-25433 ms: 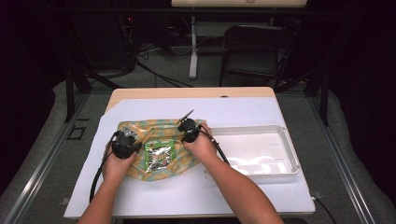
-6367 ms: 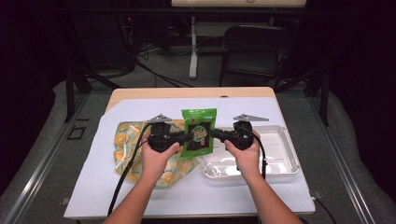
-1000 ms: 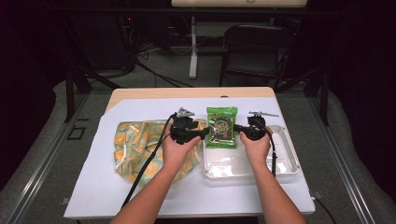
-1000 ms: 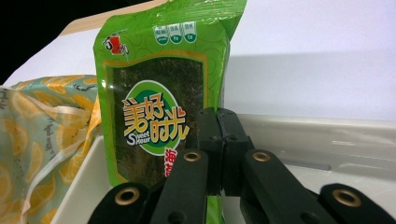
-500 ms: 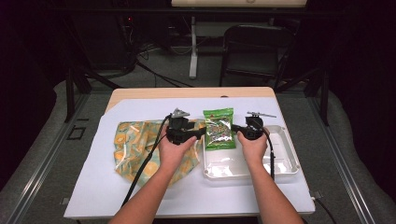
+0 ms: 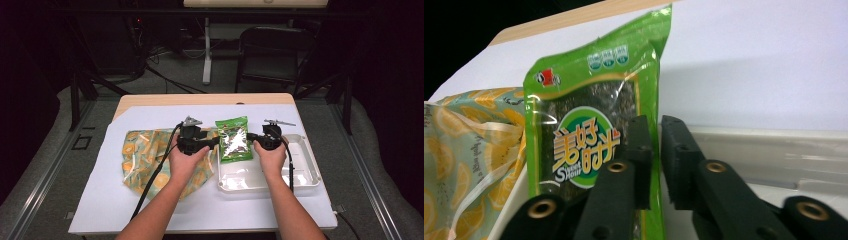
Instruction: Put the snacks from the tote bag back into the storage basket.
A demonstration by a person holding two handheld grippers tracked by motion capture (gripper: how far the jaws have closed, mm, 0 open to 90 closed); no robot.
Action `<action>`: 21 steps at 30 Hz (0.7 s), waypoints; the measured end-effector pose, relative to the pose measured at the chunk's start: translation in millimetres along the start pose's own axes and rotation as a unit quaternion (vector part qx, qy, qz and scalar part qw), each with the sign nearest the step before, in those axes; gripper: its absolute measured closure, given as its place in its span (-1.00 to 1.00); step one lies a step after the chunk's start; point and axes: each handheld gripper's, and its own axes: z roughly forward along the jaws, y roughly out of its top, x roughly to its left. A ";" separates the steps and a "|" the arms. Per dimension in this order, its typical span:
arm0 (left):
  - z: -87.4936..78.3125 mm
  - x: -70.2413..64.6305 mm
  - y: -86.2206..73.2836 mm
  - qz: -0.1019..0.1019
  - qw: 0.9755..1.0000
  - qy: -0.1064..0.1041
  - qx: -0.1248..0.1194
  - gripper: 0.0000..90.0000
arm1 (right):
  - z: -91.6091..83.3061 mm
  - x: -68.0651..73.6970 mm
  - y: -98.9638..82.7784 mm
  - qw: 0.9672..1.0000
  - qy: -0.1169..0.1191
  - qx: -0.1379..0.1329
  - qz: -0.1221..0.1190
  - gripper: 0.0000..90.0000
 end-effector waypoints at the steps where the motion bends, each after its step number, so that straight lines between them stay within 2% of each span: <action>1: 0.0 0.1 -0.1 0.000 1.000 0.000 -0.002 -0.06 | -0.8 0.4 0.3 1.000 -0.002 -0.002 0.000 0.72; 3: -0.4 0.6 -0.2 0.000 1.000 0.001 -0.001 -0.06 | -2.1 1.7 0.7 1.000 0.001 -0.006 0.000 0.62; 13: -0.1 0.8 -1.6 0.001 1.000 0.001 0.004 -0.06 | -10.2 9.3 0.6 0.999 -0.007 -0.008 -0.040 0.27; 18: 0.2 0.3 -2.4 0.001 1.000 0.003 0.001 -0.06 | -14.9 11.3 0.2 0.999 -0.013 -0.016 -0.047 0.19; 21: -0.6 0.4 -2.3 0.002 1.000 0.004 0.002 -0.06 | -17.3 11.1 0.4 0.999 -0.008 -0.009 -0.049 0.18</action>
